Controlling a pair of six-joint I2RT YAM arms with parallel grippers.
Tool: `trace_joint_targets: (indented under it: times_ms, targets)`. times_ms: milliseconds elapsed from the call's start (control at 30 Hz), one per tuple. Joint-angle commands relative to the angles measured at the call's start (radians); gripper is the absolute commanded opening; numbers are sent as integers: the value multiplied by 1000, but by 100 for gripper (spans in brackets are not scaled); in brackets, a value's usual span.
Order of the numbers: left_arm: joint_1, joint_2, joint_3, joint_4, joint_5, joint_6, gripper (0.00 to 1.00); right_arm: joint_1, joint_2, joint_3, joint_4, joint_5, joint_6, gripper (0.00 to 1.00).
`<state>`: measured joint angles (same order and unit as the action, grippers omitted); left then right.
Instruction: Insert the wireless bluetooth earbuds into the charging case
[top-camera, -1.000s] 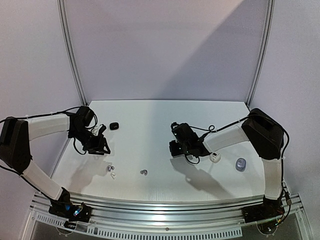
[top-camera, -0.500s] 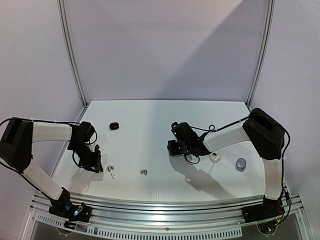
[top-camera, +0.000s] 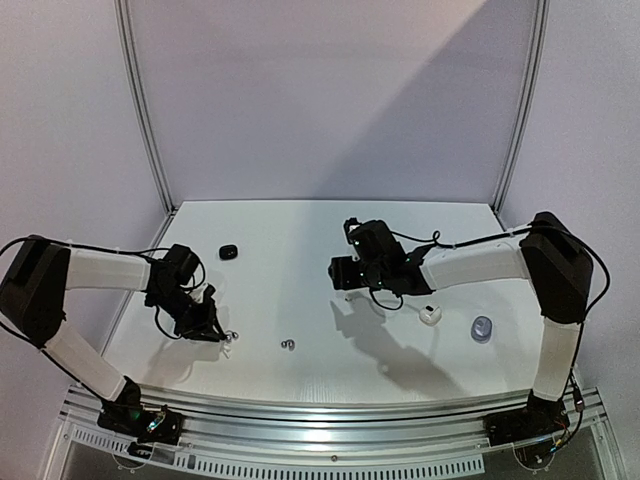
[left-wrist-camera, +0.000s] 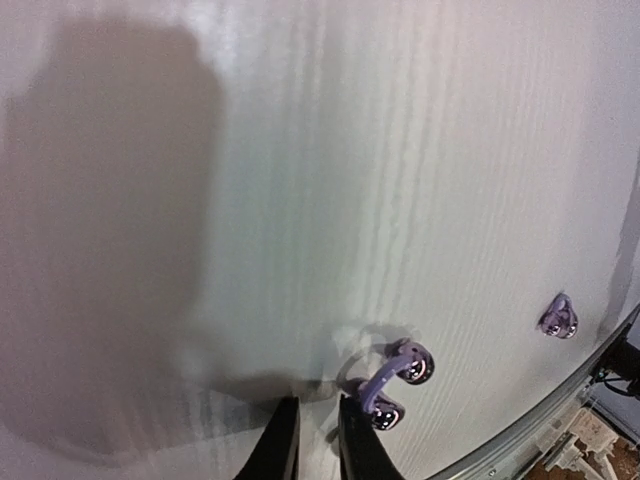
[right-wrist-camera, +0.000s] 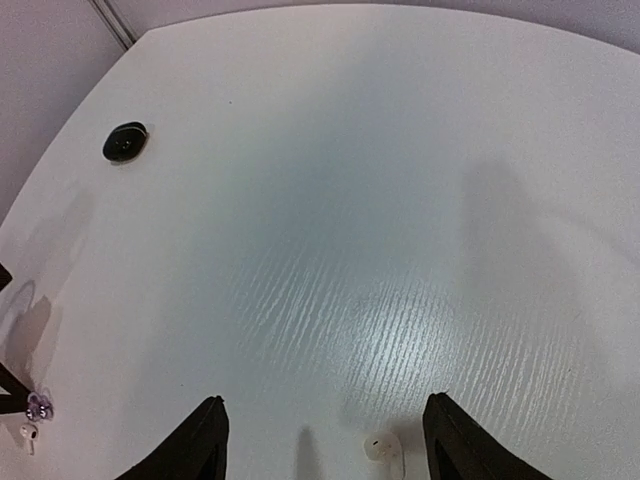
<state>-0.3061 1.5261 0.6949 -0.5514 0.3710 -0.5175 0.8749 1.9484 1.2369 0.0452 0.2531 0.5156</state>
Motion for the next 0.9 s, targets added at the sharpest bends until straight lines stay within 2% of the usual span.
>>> trace_joint_targets:
  times_ms: [0,167,433,567,767,867]
  targets:
    - [-69,89,-11,29,-14,-22,16,-1,-81,-28,-29,35,-9,68]
    - [-139,176,85,19,-11,-33,14,0,-152,-87,-33,59,-12,68]
    - [-304,384,332,-70,-9,-21,13,22,-253,-169,-85,116,-7,68]
    - [-352,459,432,-83,7,-30,12,40,-305,-212,-101,145,0,68]
    - [-377,490,528,-91,5,-37,12,53,-365,-268,-107,167,29,67]
    - [-371,439,567,-123,-72,15,12,63,-374,-266,-109,166,24,67]
